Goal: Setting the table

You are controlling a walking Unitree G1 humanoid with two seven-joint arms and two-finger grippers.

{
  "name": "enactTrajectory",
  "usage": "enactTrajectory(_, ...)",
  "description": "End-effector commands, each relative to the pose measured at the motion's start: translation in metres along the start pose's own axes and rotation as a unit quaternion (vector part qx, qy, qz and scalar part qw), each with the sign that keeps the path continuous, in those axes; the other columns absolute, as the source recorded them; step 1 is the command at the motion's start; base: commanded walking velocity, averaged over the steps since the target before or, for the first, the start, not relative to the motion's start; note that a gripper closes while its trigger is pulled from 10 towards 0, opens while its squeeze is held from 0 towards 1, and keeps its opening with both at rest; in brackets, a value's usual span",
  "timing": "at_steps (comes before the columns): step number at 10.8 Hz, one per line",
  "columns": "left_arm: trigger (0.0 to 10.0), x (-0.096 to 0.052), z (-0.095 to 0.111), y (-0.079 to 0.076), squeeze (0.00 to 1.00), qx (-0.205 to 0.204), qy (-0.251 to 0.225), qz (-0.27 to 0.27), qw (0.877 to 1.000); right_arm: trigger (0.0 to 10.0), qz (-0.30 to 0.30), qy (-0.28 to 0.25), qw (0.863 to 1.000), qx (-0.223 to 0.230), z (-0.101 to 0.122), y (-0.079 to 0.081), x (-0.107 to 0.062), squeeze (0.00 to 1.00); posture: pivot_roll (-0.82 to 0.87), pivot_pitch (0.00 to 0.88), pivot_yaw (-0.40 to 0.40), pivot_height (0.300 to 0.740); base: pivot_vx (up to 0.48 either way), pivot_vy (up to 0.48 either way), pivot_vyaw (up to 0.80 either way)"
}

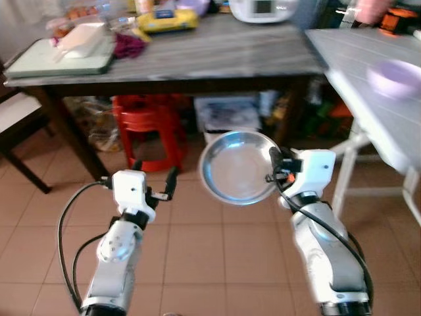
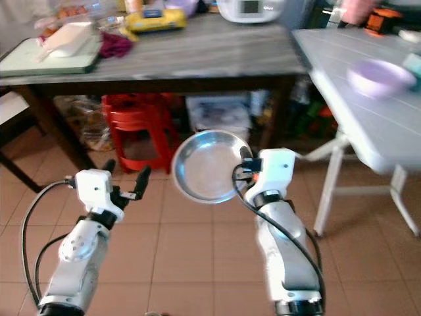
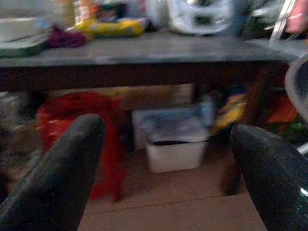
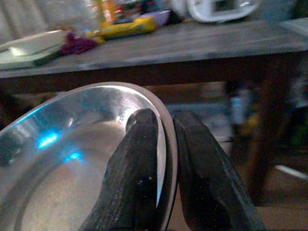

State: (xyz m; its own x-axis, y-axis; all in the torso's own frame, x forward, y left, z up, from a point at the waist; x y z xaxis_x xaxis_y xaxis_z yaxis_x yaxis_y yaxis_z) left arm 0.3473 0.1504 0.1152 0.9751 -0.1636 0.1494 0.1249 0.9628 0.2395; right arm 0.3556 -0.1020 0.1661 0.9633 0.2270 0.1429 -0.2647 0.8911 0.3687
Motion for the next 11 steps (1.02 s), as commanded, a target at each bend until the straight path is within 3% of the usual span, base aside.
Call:
enactTrajectory(1,10.0,0.0,0.001,0.0,0.0,0.0,-0.001,0.0,1.0,10.0,0.002,-0.007,1.0,-0.013,0.004,-0.001,-0.002,0.0,-0.02,0.126,0.05,0.74,0.435,0.0,0.0)
enactTrajectory(7,10.0,0.001,0.002,-0.006,0.0,0.0,-0.003,-0.01,1.0,10.0,-0.004,-0.009,1.0,-0.016,0.005,-0.004,-0.004,0.0,-0.03,0.127,0.049,0.74,0.424,0.0,0.0)
enactTrajectory(11,10.0,0.003,0.005,-0.011,0.0,-0.004,-0.006,-0.017,1.0,10.0,-0.008,-0.013,1.0,-0.011,0.006,-0.006,-0.002,0.0,-0.03,0.123,0.05,0.74,0.422,0.0,0.25)
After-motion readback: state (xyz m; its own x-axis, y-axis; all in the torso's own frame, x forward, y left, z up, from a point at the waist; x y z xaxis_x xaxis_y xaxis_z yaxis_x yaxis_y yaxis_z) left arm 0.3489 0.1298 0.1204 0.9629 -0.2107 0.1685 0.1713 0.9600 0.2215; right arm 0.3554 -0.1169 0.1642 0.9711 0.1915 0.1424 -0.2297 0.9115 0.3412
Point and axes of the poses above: a point about 5 cm out from each wrist's last joint towards the gripper, its own x axis pointing out of the wrist towards the gripper, its own z axis along the axis of the wrist's last joint, y = z × x, the point moved 6 cm from there along x, pointing out of the wrist towards the gripper, and after that the axes turned 15 degrees about x, right-handed, at the moved point
